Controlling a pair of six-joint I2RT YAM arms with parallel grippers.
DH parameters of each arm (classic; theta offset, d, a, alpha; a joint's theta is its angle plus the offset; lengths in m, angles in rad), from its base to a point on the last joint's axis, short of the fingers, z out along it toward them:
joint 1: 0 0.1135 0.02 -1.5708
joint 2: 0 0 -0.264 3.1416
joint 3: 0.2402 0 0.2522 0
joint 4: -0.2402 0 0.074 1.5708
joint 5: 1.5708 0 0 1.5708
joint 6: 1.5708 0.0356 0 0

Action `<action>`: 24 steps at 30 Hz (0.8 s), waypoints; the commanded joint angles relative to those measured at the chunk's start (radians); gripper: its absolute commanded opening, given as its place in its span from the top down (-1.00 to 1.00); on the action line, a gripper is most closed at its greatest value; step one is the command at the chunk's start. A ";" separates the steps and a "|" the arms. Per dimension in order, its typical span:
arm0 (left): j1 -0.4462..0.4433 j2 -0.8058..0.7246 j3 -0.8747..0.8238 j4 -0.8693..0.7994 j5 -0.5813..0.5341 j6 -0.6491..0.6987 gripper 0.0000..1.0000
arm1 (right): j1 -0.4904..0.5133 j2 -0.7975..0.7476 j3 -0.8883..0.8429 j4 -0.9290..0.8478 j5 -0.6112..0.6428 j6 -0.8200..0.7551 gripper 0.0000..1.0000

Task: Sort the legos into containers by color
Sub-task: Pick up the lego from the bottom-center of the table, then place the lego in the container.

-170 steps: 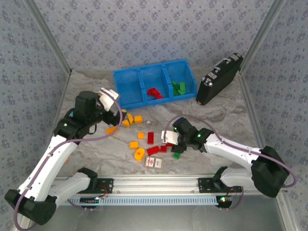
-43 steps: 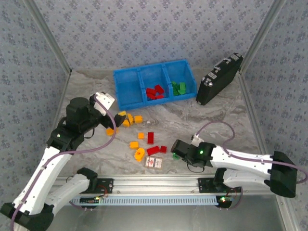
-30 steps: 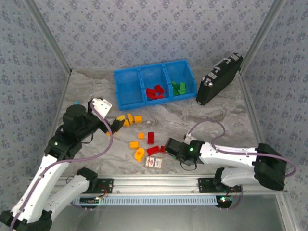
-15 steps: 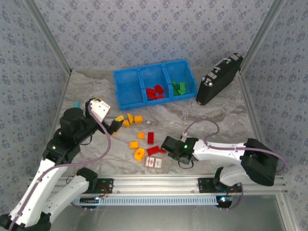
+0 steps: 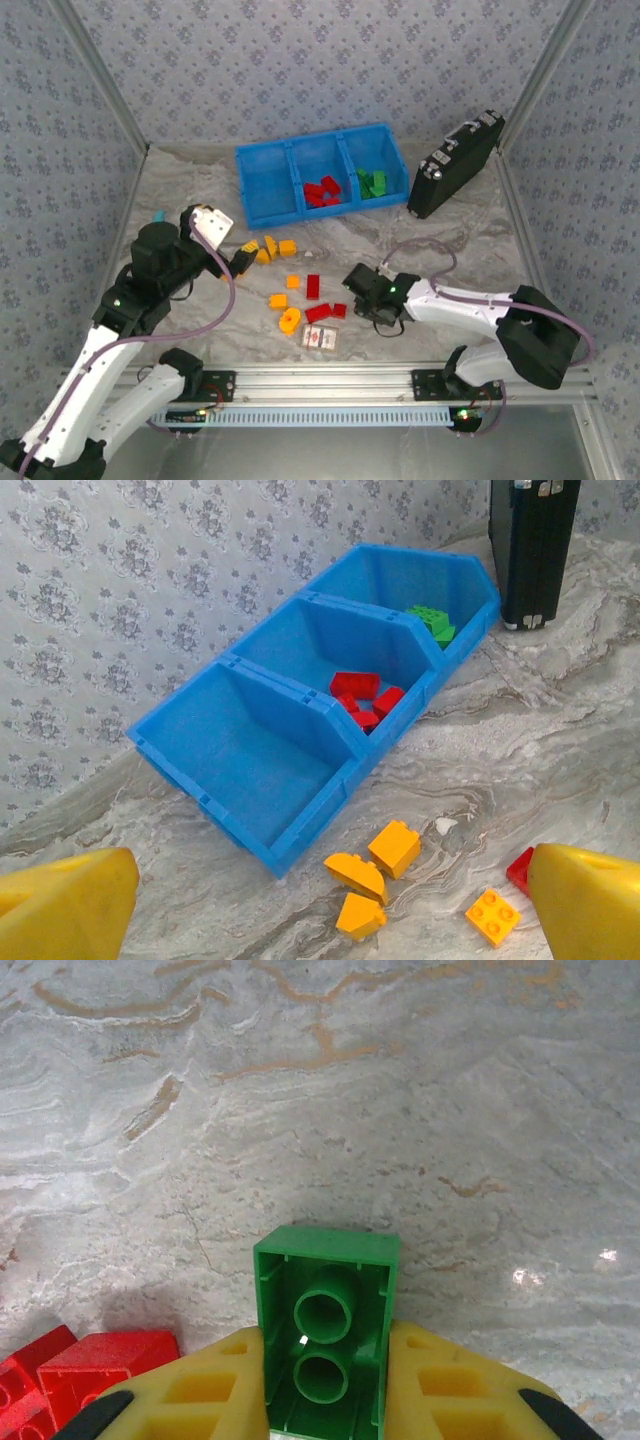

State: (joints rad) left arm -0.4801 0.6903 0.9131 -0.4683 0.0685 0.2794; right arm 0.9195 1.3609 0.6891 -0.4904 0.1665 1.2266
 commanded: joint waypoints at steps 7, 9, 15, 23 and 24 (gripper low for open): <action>-0.006 0.041 0.030 0.013 -0.022 0.029 -1.00 | -0.261 -0.076 0.229 -0.177 0.020 -0.448 0.53; -0.006 0.050 0.030 0.015 -0.025 0.032 -1.00 | -0.334 -0.072 0.300 -0.171 0.003 -0.539 0.53; -0.006 0.087 0.049 -0.003 -0.050 0.052 -1.00 | -0.504 0.111 0.603 -0.116 -0.065 -0.783 0.51; -0.006 0.143 0.074 -0.021 -0.074 0.088 -1.00 | -0.600 0.479 1.025 -0.066 -0.138 -0.917 0.51; -0.006 0.152 0.078 -0.024 -0.076 0.092 -1.00 | -0.609 0.534 1.079 -0.071 -0.150 -0.921 0.51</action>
State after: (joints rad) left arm -0.4801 0.8318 0.9497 -0.4786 0.0059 0.3439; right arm 0.3328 1.7931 1.6691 -0.5568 0.0662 0.3820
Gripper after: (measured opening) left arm 0.998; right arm 0.247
